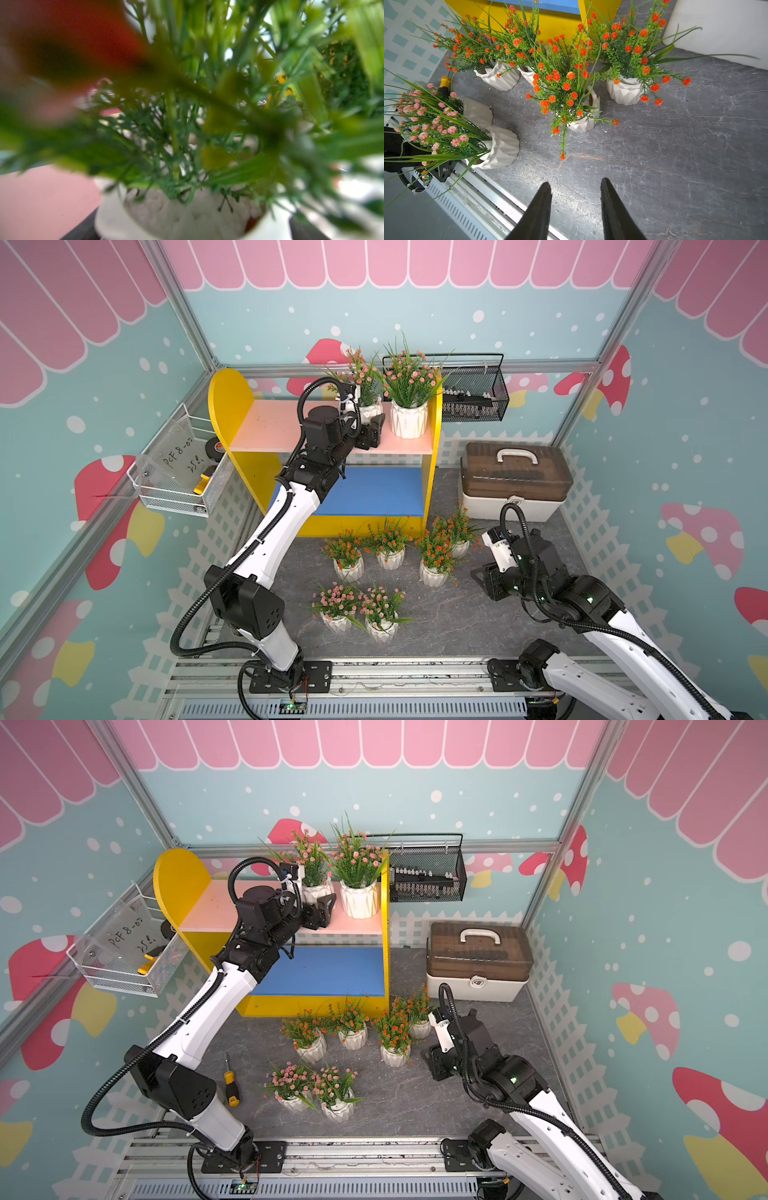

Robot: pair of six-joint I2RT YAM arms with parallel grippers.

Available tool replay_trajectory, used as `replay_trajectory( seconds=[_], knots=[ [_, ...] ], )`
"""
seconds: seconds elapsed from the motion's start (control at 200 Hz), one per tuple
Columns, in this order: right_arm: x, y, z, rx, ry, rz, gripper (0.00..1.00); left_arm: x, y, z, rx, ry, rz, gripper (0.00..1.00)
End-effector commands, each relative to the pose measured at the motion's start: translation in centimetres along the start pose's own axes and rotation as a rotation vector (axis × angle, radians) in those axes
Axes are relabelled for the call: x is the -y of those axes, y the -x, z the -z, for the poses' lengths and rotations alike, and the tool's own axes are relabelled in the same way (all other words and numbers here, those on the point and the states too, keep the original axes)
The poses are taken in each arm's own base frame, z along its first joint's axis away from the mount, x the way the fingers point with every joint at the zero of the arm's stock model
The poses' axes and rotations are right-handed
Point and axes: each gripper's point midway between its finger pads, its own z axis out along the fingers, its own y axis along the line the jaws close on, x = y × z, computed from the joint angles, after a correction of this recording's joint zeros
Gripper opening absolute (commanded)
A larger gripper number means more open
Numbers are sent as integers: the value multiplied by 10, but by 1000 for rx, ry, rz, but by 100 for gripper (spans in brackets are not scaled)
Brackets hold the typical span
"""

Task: Place the baby's breath potted plants on the rack by color
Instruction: Place the baby's breath potted plant on the rack.

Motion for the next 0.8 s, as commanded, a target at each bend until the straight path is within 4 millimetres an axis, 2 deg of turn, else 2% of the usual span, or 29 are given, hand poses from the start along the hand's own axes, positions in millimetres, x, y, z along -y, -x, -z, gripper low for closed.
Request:
replay_trajectory(
  seconds=[0.0,0.115,0.25,0.5,0.795],
  knots=[
    [3,3,8,16,-14,13,39,0,29,2,84,-17,-3,81],
    [2,3,8,17,-12,14,39,2,28,1,81,-23,2,82],
    [4,2,7,14,-20,16,39,-1,27,5,90,-9,10,99],
    [4,3,6,19,-19,17,39,2,28,16,79,-29,-4,99],
    [5,5,4,16,-28,21,40,-1,31,46,79,-6,-5,99]
  ],
)
